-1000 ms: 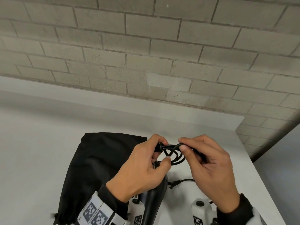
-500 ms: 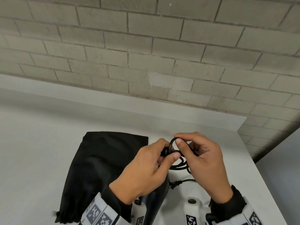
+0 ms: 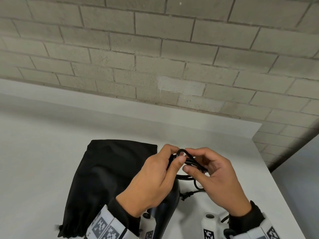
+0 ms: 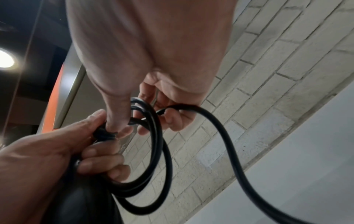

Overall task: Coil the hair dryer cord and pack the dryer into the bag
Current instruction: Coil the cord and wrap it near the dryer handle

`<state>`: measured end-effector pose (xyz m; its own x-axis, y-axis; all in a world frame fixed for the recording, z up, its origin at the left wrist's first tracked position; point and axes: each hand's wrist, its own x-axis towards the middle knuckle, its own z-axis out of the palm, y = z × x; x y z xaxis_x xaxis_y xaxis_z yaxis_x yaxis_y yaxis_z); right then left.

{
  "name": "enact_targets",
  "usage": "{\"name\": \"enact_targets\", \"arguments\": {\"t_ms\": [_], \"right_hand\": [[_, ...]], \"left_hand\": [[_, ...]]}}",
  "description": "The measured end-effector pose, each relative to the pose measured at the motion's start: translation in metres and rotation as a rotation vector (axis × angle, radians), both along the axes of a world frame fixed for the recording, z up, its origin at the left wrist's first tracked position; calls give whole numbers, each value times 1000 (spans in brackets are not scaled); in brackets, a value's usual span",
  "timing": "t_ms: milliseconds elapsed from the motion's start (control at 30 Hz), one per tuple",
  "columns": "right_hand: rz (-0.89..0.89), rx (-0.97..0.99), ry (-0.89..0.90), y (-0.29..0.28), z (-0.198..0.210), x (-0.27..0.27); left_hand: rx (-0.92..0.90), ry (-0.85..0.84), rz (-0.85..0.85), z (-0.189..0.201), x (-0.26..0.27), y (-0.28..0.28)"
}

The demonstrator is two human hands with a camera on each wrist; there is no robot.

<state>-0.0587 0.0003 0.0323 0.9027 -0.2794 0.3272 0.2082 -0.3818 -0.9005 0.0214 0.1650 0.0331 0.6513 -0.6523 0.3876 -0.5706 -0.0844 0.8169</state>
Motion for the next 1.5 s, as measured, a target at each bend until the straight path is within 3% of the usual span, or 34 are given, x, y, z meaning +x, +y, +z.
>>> {"name": "enact_targets", "arguments": {"t_ms": [467,733,867,1000,1200,1400,1500], "right_hand": [[36,-212,39,-2,-5,2],[104,-152,90,-3,0,4],[117,-85,99,-2,-2,4],[-6,-81,9,8,-11,5],[-528,-270,-302,39,-29,-3],[-619,-378,-415,49,-44,-10],[-553,-438,-326,47,-47,-8]], "left_hand": [[37,-79,-2,2,0,-1],[28,-32,-59,7,-4,-1],[31,-97,-49,6,-4,-2],[52,-184,5,3,0,-4],[35,-128,43,1,2,-3],[23,-92,53,0,4,-2],[20,-94,38,2,4,-5]]}}
